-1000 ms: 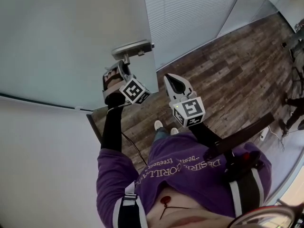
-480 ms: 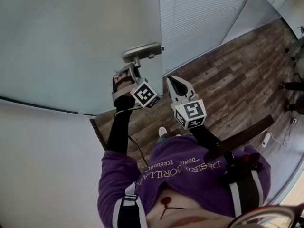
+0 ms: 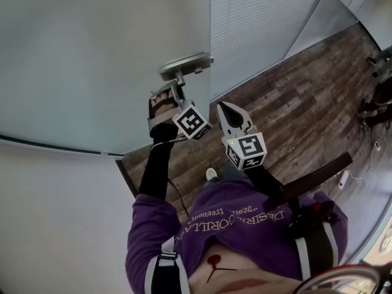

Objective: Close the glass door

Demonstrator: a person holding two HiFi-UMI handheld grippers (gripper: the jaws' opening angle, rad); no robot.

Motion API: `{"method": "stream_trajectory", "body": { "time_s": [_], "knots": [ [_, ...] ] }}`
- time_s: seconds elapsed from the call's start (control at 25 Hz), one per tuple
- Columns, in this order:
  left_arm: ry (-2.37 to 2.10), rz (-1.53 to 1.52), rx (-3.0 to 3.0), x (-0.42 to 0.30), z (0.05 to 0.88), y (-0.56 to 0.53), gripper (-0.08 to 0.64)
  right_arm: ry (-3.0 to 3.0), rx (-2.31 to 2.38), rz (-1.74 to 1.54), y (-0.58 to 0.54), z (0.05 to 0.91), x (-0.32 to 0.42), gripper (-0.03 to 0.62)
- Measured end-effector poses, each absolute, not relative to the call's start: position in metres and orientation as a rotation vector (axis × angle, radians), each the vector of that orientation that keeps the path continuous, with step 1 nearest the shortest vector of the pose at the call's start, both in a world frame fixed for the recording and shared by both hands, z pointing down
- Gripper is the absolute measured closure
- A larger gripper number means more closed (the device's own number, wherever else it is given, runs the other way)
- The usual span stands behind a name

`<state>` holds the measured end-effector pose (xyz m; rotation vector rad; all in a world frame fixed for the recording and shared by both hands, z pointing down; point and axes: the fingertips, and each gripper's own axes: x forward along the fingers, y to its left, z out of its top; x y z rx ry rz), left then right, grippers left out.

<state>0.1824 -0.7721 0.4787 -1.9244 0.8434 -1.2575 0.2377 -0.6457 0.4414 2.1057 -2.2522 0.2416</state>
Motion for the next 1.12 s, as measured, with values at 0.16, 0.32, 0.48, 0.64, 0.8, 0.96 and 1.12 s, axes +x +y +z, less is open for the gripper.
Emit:
{"method": "stream_trajectory", "body": {
  "time_s": [0.16,0.32,0.48,0.64,0.8,0.96,1.12],
  "knots": [
    [0.853,-1.265,-1.896,0.181,0.477,-0.777,0.454,-2.243,2.115,0.248,-0.642,0.446,0.239,0.595],
    [0.873,-1.263,-1.896,0.181,0.476,-0.778,0.454,-2.256,2.105,0.244,-0.644,0.448,0.243,0.595],
    [0.893,-1.273,-1.890,0.179,0.479,-0.778,0.454,-2.281,2.073,0.252,-0.650,0.449,0.253,0.595],
    [0.927,-1.303,-1.874,0.177,0.482,-0.785,0.454,-2.320,2.050,0.221,-0.666,0.441,0.266,0.595],
    [0.971,-1.344,-1.822,0.171,0.487,-0.796,0.454,-2.344,2.036,0.216,-0.677,0.442,0.281,0.595],
    [1.012,-1.366,-1.872,0.175,0.486,-0.797,0.454,-2.384,1.990,0.217,-0.683,0.443,0.287,0.595],
    [1.049,-1.390,-1.865,0.175,0.489,-0.799,0.454,-2.424,1.923,0.225,-0.684,0.450,0.289,0.595]
  ]
}}
